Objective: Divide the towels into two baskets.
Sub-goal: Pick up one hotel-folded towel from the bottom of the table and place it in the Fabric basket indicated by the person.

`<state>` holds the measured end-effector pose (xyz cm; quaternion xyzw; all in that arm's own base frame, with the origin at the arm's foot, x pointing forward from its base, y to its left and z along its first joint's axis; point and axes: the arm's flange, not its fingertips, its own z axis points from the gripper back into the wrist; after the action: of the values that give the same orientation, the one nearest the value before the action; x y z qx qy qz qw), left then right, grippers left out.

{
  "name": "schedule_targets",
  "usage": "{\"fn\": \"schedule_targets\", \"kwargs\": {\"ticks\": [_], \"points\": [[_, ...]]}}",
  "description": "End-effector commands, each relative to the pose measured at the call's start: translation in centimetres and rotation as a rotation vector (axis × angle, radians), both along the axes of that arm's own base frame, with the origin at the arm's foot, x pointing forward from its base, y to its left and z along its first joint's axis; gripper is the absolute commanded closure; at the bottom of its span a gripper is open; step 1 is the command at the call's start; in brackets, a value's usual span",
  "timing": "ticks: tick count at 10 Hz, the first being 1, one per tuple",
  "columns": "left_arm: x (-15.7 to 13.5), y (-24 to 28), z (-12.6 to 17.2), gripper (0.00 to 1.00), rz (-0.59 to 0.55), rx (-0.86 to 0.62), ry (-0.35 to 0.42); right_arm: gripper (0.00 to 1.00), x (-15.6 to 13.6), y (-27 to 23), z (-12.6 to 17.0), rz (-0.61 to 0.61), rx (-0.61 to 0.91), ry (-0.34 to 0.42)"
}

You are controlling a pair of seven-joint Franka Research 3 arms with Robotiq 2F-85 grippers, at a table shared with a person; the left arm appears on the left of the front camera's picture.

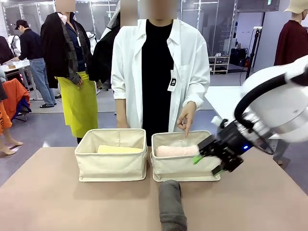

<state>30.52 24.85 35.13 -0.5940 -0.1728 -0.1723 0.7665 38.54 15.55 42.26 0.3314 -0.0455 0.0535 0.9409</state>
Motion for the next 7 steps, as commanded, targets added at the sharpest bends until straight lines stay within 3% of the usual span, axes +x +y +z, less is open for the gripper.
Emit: {"fn": "schedule_targets", "kwargs": {"ticks": [1, 4, 7], "points": [[-0.6, -0.2, 0.2, 0.05, 0.000, -0.003, -0.006, 0.00, -0.8, 3.9, -1.8, -0.073, -0.125, 0.020], [-0.6, -0.2, 0.2, 0.05, 0.000, -0.003, -0.006, 0.00, -1.1, 9.4, -4.7, -0.079, -0.263, 0.021], [-0.6, -0.2, 0.2, 0.05, 0.000, -0.003, -0.006, 0.00, -0.4, 12.8, -6.8, -0.072, -0.299, 0.020]]}}
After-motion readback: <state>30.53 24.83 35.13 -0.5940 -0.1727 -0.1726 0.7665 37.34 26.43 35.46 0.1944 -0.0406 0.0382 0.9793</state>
